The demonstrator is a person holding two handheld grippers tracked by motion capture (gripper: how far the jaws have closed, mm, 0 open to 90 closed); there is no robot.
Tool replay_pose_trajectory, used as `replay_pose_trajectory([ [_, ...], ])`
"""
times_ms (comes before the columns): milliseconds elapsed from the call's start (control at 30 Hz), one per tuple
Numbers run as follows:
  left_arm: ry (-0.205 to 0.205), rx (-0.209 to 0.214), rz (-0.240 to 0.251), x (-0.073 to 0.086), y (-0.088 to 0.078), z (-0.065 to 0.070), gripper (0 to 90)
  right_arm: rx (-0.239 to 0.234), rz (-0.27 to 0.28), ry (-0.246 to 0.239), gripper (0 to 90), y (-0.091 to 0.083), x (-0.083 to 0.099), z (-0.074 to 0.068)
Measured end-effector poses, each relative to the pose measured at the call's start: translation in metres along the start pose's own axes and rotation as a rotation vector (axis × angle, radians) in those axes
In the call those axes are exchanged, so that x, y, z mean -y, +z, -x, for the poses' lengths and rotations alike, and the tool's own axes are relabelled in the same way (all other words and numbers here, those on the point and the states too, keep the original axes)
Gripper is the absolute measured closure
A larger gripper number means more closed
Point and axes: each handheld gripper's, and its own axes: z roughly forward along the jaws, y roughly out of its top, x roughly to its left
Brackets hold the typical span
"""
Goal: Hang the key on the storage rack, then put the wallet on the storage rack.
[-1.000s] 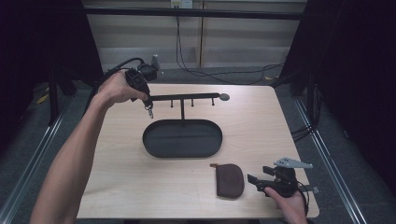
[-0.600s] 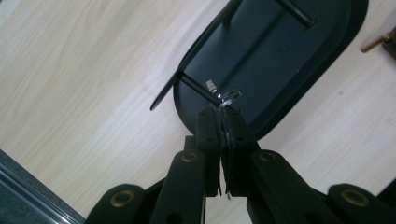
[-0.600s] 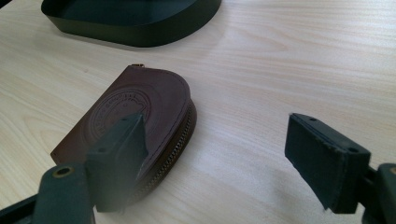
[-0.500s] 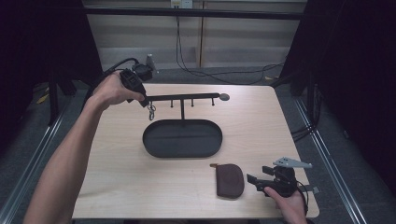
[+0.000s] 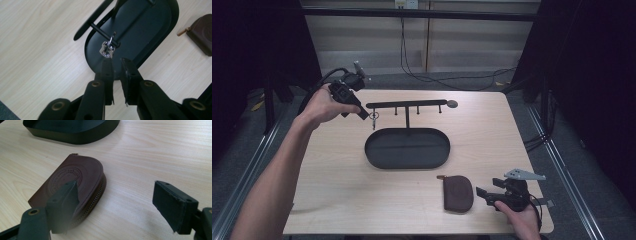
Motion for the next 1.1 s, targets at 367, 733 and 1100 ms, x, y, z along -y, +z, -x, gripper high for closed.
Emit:
replay_pose_trajectory([
  [367, -0.069, -0.001, 0.086, 0.033, -0.001, -0.006, 70.1, 0.002, -0.007, -0.002, 20.8, 0.001, 0.000, -0.002],
  [733, -0.094, -0.041, 0.208, 0.075, -0.005, 0.003, 55.6, 0.006, -0.003, 0.003, 20.7, 0.003, -0.002, -0.001],
  [1100, -0.115, -0.049, 0.308, 0.106, 0.006, 0.013, 40.0, 0.005, -0.002, 0.000, 20.7, 0.003, -0.002, -0.001],
])
